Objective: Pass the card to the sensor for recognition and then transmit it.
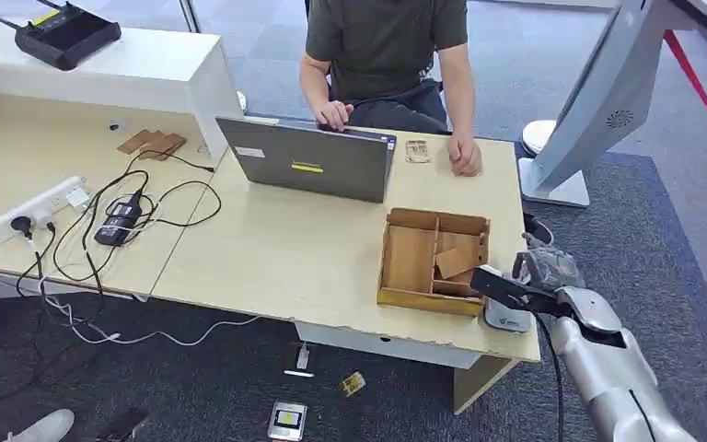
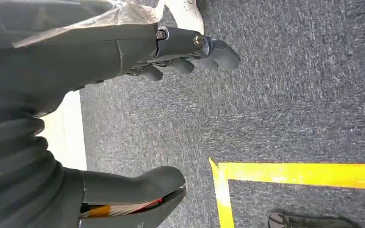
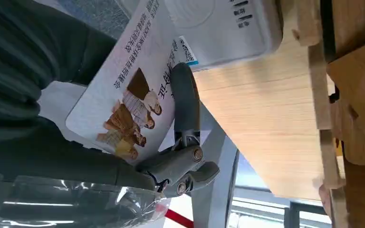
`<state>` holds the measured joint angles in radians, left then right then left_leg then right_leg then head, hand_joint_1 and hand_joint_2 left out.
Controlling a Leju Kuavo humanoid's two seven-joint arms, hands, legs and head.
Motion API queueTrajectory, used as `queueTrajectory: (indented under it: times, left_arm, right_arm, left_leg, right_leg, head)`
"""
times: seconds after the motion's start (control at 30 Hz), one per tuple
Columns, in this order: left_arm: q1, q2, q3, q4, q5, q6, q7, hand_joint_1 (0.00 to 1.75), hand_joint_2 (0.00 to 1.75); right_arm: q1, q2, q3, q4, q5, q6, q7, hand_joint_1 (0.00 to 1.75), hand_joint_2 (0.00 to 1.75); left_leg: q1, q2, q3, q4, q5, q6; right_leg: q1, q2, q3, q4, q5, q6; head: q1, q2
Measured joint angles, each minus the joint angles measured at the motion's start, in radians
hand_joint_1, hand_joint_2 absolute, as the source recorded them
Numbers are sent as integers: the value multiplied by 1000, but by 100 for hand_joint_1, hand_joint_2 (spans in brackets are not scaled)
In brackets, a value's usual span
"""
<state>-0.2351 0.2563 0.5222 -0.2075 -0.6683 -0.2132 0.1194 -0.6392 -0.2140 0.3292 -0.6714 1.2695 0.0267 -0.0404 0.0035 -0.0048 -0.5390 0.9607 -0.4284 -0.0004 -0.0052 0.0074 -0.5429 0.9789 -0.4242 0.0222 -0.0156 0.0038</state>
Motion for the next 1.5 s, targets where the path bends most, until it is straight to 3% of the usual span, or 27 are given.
queueTrajectory:
  times: [0.47,0.73,0.9,1.13,1.3,1.5]
  left_arm:
    - [0,0,5,0,-5,0,-5,0,175]
    - [3,1,15,0,-20,2,-18,0,175]
    - [-1,0,18,0,-38,2,-17,0,175]
    - [-36,-15,18,0,-77,-20,-4,0,175]
    - [-54,-30,17,0,-96,-37,8,0,175]
    - [-72,-46,17,0,-114,-39,27,0,175]
  right_arm:
    - [-14,-20,-6,-25,-37,-3,3,175,175]
    - [-126,-67,-52,-135,-101,7,-19,175,175]
    - [-226,-66,-63,-180,-139,3,-61,175,175]
    - [-421,10,-71,-69,-345,16,-213,175,175]
    - [-487,74,-78,50,-391,21,-212,175,175]
    - [-517,134,-79,158,-397,24,-144,175,175]
  left_leg:
    - [0,0,0,0,0,0]
    - [-1,0,0,0,0,0]
    - [-1,0,-1,0,1,0]
    - [0,0,-2,0,2,-1]
    - [0,0,-2,0,2,-1]
    - [0,0,-2,0,2,-1]
  right_leg:
    - [0,0,0,0,1,1]
    - [-1,0,0,1,1,1]
    - [-1,0,-1,1,1,1]
    - [0,0,-2,1,2,0]
    - [0,0,-2,1,2,0]
    - [0,0,-2,1,2,0]
  head:
    - [0,0]
    - [0,0]
    - [0,0]
    - [0,0]
    - [0,0]
    - [0,0]
